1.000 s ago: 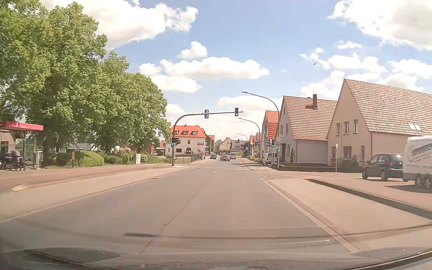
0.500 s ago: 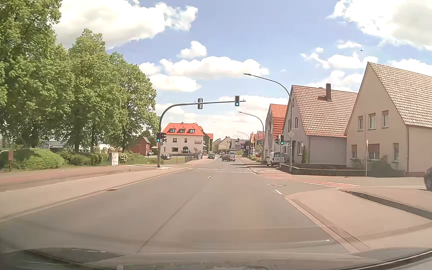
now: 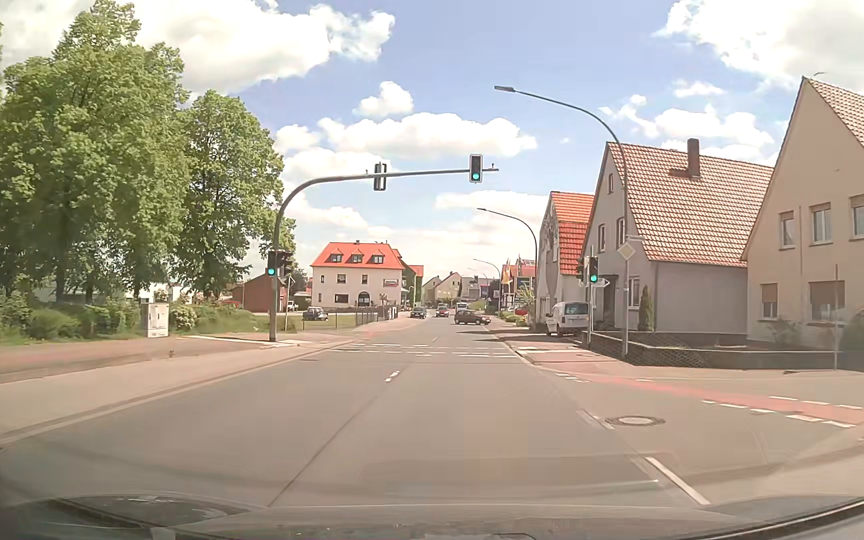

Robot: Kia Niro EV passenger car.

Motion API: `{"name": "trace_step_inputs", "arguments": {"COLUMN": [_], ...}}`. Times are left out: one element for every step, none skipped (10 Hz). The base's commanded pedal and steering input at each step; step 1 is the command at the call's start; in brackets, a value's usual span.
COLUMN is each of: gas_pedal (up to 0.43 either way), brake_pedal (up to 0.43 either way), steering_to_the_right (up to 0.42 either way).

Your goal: Follow the waypoints while adhering to traffic rules and regulations

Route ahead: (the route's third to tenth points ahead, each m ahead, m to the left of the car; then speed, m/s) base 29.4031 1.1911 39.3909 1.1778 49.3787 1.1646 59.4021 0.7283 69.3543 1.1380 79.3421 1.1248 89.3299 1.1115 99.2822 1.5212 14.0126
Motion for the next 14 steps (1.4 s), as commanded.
{"name": "trace_step_inputs", "arguments": {"gas_pedal": [0.0,0.0,0.0,0.0,0.0,0.0,0.0,0.0,0.0,0.0,0.0,0.0,0.0,0.0], "brake_pedal": [0.0,0.0,0.0,0.0,0.0,0.0,0.0,0.0,0.0,0.0,0.0,0.0,0.0,0.0], "steering_to_the_right": [0.0,0.0,0.0,0.0,-0.001,-0.001,-0.001,-0.001,-0.001,-0.001,-0.001,0.0,-0.001,0.0]}}
